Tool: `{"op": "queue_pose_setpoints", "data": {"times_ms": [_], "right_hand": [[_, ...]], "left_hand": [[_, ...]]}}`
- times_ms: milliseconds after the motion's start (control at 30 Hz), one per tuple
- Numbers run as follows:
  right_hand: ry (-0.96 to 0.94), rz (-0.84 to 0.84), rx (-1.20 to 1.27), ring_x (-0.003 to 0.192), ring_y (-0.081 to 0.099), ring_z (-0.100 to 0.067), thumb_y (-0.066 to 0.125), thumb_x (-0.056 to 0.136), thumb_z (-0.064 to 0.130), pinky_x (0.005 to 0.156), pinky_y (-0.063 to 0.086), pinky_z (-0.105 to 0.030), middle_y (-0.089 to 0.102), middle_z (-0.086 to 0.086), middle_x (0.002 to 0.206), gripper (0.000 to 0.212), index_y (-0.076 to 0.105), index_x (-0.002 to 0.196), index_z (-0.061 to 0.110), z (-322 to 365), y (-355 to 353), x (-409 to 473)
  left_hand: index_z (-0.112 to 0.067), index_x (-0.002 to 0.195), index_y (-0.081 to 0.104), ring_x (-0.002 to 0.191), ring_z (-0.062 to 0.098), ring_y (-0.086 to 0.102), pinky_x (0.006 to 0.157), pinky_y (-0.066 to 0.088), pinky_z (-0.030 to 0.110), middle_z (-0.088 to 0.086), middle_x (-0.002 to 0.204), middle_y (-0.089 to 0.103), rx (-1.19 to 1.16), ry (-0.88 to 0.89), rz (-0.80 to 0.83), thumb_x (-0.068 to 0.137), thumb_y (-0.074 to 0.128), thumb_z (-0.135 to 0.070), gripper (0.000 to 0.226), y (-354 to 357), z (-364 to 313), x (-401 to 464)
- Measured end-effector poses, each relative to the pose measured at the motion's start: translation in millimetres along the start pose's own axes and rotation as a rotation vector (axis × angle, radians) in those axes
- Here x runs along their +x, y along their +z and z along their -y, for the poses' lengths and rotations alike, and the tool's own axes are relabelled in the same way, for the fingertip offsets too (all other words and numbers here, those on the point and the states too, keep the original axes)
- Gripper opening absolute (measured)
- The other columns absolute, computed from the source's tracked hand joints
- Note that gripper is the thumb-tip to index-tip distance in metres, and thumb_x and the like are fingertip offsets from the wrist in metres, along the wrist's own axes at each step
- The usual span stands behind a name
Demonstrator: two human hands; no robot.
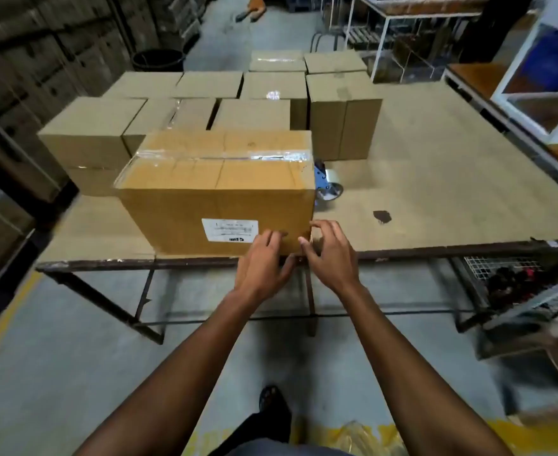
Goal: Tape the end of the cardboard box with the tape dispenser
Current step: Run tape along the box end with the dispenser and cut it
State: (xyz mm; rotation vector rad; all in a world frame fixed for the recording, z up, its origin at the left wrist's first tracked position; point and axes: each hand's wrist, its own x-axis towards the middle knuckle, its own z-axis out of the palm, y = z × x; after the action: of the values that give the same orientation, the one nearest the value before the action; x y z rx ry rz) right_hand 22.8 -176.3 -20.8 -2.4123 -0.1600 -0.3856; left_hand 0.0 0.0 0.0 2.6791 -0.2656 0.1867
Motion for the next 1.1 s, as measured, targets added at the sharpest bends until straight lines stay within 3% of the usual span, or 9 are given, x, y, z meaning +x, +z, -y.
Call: {"op": "queue_pose_setpoints", "data": {"times_ms": [200,367,533,733,833,900,967,1033,1100], "right_hand": [[0.002,-0.163,0.031,0.119,0.06,-0.018,0.063,0.102,0.038,0.088,0.049,-0.028,0.058,0.0,0.137,0.039,0.056,0.136,0.021,8,-15,82],[-0.017,-0.132,-0.04,0.127,0.055,-0.022,0.063,0.097,0.021,0.093,0.052,-0.036,0.049,-0.001,0.145,0.049,0.049,0.145,0.022,0,-23,137],[0.062,0.046,-0.095,0.14,0.047,-0.027,0.063,0.096,0.018,0.11,0.048,-0.047,0.044,-0.005,0.156,0.065,0.037,0.156,0.022,-16,-18,179],[0.09,0.353,-0.145,0.149,0.039,-0.029,0.072,0.093,0.028,0.119,0.037,-0.049,0.036,-0.005,0.166,0.086,0.024,0.164,0.022,-45,-16,225],[0.067,0.445,-0.165,0.139,0.049,-0.03,0.078,0.087,0.032,0.111,0.044,-0.048,0.049,-0.006,0.156,0.087,0.032,0.16,0.023,-62,-15,245],[0.045,0.514,-0.141,0.122,0.06,-0.029,0.081,0.084,0.034,0.092,0.051,-0.043,0.062,-0.004,0.136,0.077,0.042,0.15,0.028,-73,-14,255],[0.005,0.576,-0.121,0.108,0.064,-0.026,0.081,0.084,0.034,0.073,0.047,-0.035,0.066,0.001,0.115,0.058,0.05,0.133,0.03,-86,-13,266],[-0.032,0.609,-0.088,0.104,0.066,-0.025,0.082,0.083,0.036,0.072,0.049,-0.035,0.066,0.003,0.109,0.05,0.053,0.123,0.029,-95,-11,273],[-0.051,0.636,-0.036,0.105,0.066,-0.023,0.084,0.081,0.042,0.081,0.056,-0.04,0.069,0.001,0.116,0.055,0.056,0.126,0.028,-104,-12,276]], "left_hand": [[-0.021,0.141,0.052,0.122,0.016,0.053,0.089,0.048,0.029,0.0,0.135,0.057,-0.041,0.097,-0.131,0.101,0.059,-0.038,0.044,-28,-12,88],[-0.023,0.141,0.053,0.123,0.016,0.054,0.099,0.054,0.038,-0.001,0.136,0.058,-0.014,0.125,-0.205,0.1,0.056,-0.038,0.044,-41,-8,154],[-0.019,0.156,0.044,0.141,0.023,0.049,0.116,0.042,0.045,0.005,0.155,0.053,0.058,0.1,-0.12,0.106,0.048,-0.035,0.052,-41,2,199],[-0.022,0.17,0.017,0.163,0.023,0.016,0.131,0.011,0.05,0.001,0.177,0.017,0.123,0.092,0.105,0.112,0.031,-0.045,0.063,-28,6,245],[-0.025,0.17,0.014,0.164,0.022,0.009,0.131,0.006,0.053,-0.001,0.178,0.01,0.128,0.037,0.16,0.112,0.026,-0.049,0.064,-19,2,262],[-0.026,0.17,0.013,0.164,0.021,0.005,0.131,0.002,0.053,-0.002,0.178,0.006,0.129,-0.008,0.187,0.112,0.023,-0.052,0.065,-12,-1,270],[-0.027,0.17,0.012,0.164,0.021,0.002,0.13,-0.001,0.053,-0.002,0.178,0.004,0.142,-0.055,0.195,0.111,0.02,-0.054,0.065,-5,-5,277],[-0.029,0.17,0.009,0.164,0.02,-0.002,0.129,-0.004,0.054,-0.004,0.178,0.001,0.173,-0.094,0.196,0.111,0.017,-0.057,0.066,0,-7,283],[-0.031,0.17,0.006,0.164,0.021,-0.006,0.129,-0.006,0.055,-0.006,0.178,-0.003,0.211,-0.125,0.2,0.109,0.014,-0.061,0.068,4,-12,289]]}}
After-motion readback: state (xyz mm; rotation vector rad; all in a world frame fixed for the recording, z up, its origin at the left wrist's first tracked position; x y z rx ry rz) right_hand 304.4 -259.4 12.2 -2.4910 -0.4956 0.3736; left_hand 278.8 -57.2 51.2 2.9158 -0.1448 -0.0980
